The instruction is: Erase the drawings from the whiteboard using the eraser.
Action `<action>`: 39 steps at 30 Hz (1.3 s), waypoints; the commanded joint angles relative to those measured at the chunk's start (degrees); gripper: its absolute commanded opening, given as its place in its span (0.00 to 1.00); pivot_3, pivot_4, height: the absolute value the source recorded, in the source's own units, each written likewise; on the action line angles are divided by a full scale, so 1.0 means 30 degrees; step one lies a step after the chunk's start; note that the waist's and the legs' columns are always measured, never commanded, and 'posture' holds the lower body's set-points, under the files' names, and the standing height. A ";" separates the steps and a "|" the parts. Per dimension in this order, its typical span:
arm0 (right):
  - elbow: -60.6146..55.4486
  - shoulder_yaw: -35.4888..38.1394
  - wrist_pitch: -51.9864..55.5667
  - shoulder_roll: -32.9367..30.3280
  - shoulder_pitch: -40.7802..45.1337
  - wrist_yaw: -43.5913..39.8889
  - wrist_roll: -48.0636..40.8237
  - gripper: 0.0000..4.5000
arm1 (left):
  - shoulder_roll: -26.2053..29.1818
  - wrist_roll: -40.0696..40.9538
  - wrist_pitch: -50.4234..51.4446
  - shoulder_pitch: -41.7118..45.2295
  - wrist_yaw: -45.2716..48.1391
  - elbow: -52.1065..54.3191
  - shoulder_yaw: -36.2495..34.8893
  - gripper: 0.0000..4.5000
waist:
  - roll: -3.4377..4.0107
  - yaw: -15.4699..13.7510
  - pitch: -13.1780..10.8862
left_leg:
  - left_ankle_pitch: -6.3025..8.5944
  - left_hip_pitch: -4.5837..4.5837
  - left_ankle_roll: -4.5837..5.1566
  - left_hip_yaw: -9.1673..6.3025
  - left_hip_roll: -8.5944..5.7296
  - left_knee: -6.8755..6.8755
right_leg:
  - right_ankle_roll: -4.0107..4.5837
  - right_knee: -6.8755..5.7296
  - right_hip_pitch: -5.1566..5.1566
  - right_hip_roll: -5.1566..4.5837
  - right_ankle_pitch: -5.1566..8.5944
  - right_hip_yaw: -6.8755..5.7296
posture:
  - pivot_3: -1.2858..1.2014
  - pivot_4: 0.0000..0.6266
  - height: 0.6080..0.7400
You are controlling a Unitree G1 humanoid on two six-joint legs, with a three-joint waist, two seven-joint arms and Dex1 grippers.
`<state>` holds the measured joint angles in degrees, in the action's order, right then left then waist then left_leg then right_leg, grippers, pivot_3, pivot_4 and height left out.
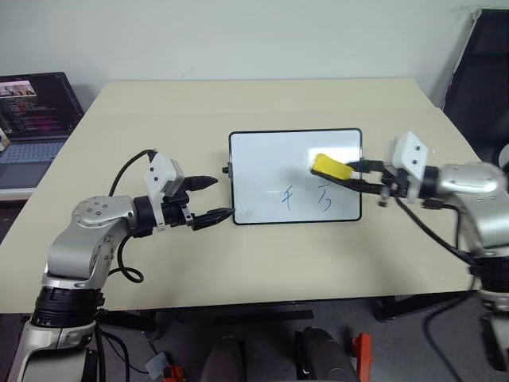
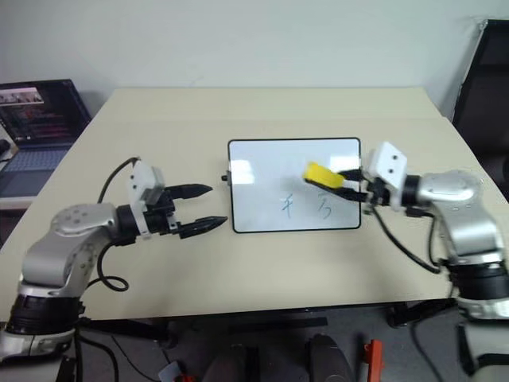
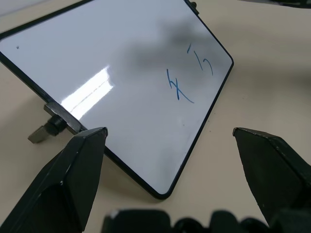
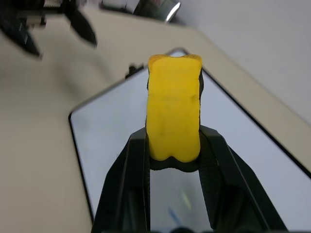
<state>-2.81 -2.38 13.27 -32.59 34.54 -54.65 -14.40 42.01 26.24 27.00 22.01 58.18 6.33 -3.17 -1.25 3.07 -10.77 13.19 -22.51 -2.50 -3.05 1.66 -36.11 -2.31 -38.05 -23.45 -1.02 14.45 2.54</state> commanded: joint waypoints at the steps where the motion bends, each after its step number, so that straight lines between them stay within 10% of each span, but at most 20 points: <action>1: 0.1094 -0.0525 -0.1664 0.0950 -0.0357 0.1619 0.1345 0.22 | -0.0193 -0.0057 -0.0330 0.0066 0.0157 -0.0029 0.0118 1.00 | -0.0002 -0.0111 0.0001 | 0.0000 -0.0009 0.0000 0.0003 -0.0010 0.0000 | 0.0024 0.0007 -0.0004 -0.0010 -0.0016 0.0001 | 0.52 0.24 1.00; 22: 0.1131 -0.4823 0.1295 0.0383 -0.1638 -0.0201 0.4337 0.22 | -0.0213 -0.0178 -0.0377 -0.0499 -0.0103 -0.0002 -0.0100 1.00 | -0.0002 -0.0396 0.0001 | 0.0000 -0.0038 0.0001 -0.0014 -0.0021 -0.0006 | 0.0027 0.0011 -0.0022 -0.0020 -0.0021 -0.0022 | 0.52 0.24 1.00; 39: 0.5255 -0.2491 -0.2167 -0.0482 0.0003 0.3520 0.5874 0.22 | -0.0359 -0.0572 -0.0521 0.0124 0.0014 -0.0520 0.0290 1.00 | -0.0027 -0.0396 0.0017 | -0.0002 0.0026 0.0000 -0.0004 -0.0021 -0.0045 | 0.0002 0.0004 0.0046 -0.0016 -0.0036 -0.0007 | 0.52 0.24 1.00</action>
<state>13.02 -10.17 5.96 -33.30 35.71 -43.70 2.86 41.08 24.73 26.68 21.26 58.12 3.99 -2.17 -1.33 1.89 -10.72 13.18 -22.43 -2.50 -3.07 1.60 -36.25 -2.30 -38.04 -23.31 -1.07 14.34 2.52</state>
